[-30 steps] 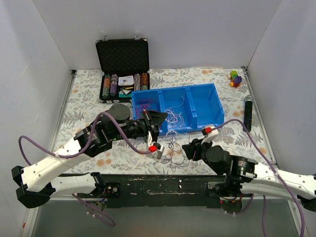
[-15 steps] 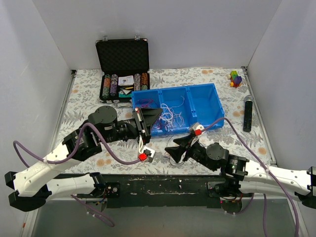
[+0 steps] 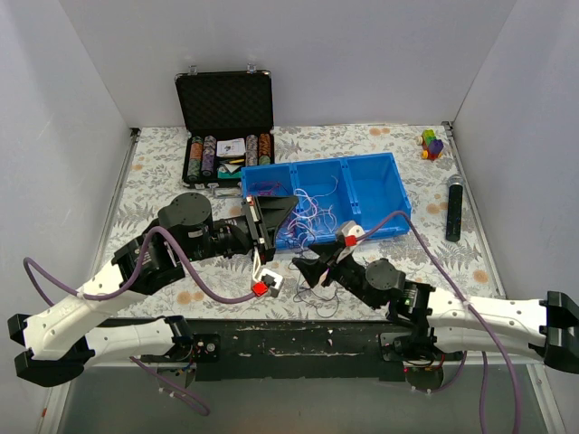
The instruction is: Untangle the cables
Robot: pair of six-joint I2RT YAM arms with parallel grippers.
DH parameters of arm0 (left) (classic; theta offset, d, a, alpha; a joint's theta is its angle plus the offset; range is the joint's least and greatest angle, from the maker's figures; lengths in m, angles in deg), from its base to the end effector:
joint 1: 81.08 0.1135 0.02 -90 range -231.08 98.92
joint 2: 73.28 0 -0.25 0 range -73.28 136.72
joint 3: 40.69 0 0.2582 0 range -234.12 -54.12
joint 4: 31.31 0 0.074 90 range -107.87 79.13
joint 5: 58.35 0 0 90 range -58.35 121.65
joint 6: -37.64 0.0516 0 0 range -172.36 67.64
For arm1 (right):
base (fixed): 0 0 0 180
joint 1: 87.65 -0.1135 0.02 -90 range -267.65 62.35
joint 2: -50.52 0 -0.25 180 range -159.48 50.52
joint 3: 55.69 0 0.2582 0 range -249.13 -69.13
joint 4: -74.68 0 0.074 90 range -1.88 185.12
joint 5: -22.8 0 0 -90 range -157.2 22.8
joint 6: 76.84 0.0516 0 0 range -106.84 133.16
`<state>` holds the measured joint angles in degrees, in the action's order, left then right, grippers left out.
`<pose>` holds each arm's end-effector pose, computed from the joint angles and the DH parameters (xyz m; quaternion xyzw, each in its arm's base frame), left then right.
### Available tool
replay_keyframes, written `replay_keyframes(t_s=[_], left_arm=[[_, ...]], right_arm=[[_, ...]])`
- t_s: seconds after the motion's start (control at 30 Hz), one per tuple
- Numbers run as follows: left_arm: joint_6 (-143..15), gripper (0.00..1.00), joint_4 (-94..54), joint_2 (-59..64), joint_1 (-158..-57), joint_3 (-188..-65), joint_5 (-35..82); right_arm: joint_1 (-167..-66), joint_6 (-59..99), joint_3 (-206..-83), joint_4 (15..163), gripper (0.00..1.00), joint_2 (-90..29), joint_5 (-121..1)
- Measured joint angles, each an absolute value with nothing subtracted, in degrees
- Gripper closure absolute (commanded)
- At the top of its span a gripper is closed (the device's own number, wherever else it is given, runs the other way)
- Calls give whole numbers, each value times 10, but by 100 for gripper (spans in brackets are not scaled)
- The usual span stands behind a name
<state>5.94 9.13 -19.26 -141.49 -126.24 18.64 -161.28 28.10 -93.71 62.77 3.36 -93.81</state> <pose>0.0965 -0.1935 0.4316 0.6871 0.3215 -0.0980 0.6442 0.0856 0.2093 0.2616 -0.1837 0.6668 0.3783 0.6152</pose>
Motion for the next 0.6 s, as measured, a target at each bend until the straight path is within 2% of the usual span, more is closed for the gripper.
replay_keyframes(t_s=[0.03,0.13,0.3,0.47,0.6], left_arm=[[59,100,91,-193,-1415,-1264,186],[59,100,91,-193,-1416,-1265,186],[59,100,91,-192,-1416,-1265,187],[59,100,75,-181,-1417,-1275,192],[76,100,31,-174,-1417,-1278,215]], right_arm=[[-1613,277,-938,613,38,21,-939],[-1613,272,-944,581,52,-21,-937],[-1613,281,-960,560,98,-72,-939],[-1613,312,-957,565,99,-71,-958],[-1613,355,-905,582,99,-27,-978]])
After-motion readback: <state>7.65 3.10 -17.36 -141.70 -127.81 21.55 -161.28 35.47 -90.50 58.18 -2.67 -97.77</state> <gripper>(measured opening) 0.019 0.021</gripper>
